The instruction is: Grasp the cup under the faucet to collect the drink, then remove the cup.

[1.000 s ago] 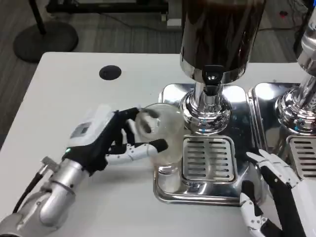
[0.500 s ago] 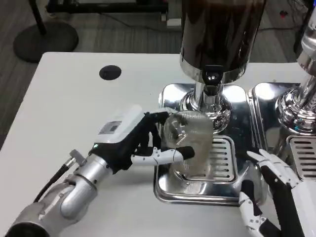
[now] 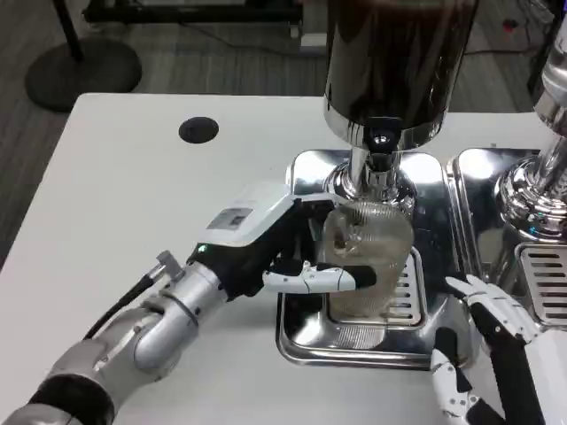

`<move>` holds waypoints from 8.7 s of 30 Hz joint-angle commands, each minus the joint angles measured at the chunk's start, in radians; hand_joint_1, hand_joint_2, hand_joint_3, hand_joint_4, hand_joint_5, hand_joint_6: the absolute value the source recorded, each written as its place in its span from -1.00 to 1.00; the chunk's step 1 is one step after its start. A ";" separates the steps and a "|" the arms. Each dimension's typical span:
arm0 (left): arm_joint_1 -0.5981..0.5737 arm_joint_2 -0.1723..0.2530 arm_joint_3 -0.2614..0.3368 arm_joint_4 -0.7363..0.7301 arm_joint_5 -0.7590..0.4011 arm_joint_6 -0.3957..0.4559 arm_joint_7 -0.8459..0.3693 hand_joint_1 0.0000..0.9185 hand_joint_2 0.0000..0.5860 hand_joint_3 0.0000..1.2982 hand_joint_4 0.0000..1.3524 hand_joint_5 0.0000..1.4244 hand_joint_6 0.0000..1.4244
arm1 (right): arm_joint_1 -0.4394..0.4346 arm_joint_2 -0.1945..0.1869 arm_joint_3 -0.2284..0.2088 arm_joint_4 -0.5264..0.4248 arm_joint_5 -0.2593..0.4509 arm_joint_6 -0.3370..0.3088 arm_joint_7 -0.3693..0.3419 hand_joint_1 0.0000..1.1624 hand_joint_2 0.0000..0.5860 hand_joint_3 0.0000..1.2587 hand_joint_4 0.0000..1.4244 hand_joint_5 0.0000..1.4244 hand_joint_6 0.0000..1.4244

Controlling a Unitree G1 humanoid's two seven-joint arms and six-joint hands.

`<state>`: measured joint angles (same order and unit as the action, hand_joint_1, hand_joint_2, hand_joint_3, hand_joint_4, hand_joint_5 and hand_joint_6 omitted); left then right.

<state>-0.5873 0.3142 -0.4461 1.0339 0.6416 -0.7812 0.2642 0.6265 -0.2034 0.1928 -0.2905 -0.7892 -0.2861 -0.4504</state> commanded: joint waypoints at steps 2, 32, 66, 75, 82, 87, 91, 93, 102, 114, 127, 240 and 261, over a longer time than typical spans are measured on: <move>-0.026 0.005 -0.027 -0.008 0.023 0.032 -0.023 -0.75 -0.63 -0.52 -0.45 -0.29 -0.20 | 0.007 0.007 -0.002 -0.018 0.003 -0.005 -0.008 -0.27 0.87 -0.48 -0.70 -0.73 -0.49; 0.177 0.244 0.173 -0.302 -0.270 -0.054 -0.302 -0.95 -0.67 -0.62 -0.69 -0.53 -0.45 | -0.030 0.008 0.003 0.020 0.040 -0.007 -0.001 -0.27 0.87 -0.46 -0.69 -0.71 -0.49; 0.003 0.105 0.358 -0.471 -0.794 0.068 -0.945 -0.89 -0.62 -0.52 -0.54 -0.46 0.03 | -0.021 0.002 0.013 0.010 0.027 0.004 0.012 -0.27 0.87 -0.46 -0.67 -0.71 -0.51; -0.050 0.096 0.329 -0.438 -0.744 0.118 -0.989 -0.97 -0.68 -0.54 -0.58 -0.54 -0.16 | -0.014 0.008 0.022 0.010 0.028 0.003 0.009 -0.27 0.87 -0.46 -0.67 -0.71 -0.51; -0.069 0.082 0.310 -0.380 -0.720 0.139 -1.033 -1.00 -0.73 -0.55 -0.61 -0.56 -0.48 | -0.023 0.011 0.023 0.017 0.031 0.001 0.005 -0.27 0.87 -0.45 -0.67 -0.69 -0.52; -0.069 0.067 0.305 -0.364 -0.722 0.134 -1.057 -1.00 -0.74 -0.55 -0.62 -0.56 -0.53 | -0.026 0.012 0.022 0.023 0.038 0.002 0.008 -0.27 0.87 -0.45 -0.66 -0.69 -0.52; -0.070 0.065 0.307 -0.368 -0.723 0.123 -1.068 -1.00 -0.74 -0.55 -0.62 -0.57 -0.55 | -0.025 0.012 0.019 0.023 0.043 0.002 0.008 -0.27 0.87 -0.45 -0.66 -0.69 -0.52; -0.073 0.069 0.306 -0.375 -0.721 0.117 -1.073 -1.00 -0.74 -0.55 -0.63 -0.61 -0.57 | -0.023 0.013 0.019 0.024 0.047 0.002 0.008 -0.27 0.87 -0.45 -0.66 -0.69 -0.52; -0.075 0.092 0.313 -0.410 -0.674 0.035 -1.040 -1.00 -0.74 -0.55 -0.62 -0.64 -0.61 | -0.018 0.015 0.015 0.025 0.061 0.004 0.008 -0.27 0.87 -0.45 -0.66 -0.69 -0.52; -0.068 0.110 0.304 -0.414 -0.688 -0.020 -1.082 -1.00 -0.77 -0.54 -0.60 -0.64 -0.61 | -0.018 0.023 0.012 0.032 0.067 0.002 0.007 -0.27 0.87 -0.45 -0.66 -0.69 -0.52; -0.049 0.126 0.298 -0.449 -0.698 -0.040 -1.105 -1.00 -0.76 -0.54 -0.60 -0.62 -0.60 | -0.022 0.026 0.006 0.033 0.089 0.007 0.021 -0.27 0.87 -0.45 -0.66 -0.69 -0.52; 0.013 0.132 0.289 -0.513 -0.717 0.027 -1.119 -1.00 -0.63 -0.49 -0.55 -0.60 -0.59 | -0.494 0.125 0.025 0.280 0.346 0.280 0.290 0.08 -0.40 -0.88 -0.93 -0.76 -0.49; 0.025 0.142 0.293 -0.526 -0.720 0.041 -1.122 -1.00 -0.65 -0.51 -0.58 -0.59 -0.55 | -0.509 0.166 0.065 0.299 0.251 0.286 0.170 0.15 -0.40 -0.48 -0.56 -0.34 -0.08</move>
<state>-0.5899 0.4407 -0.1367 0.5156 -0.0874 -0.7432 -0.8295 0.1246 -0.0505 0.2455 0.0017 -0.5253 -0.0021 -0.2583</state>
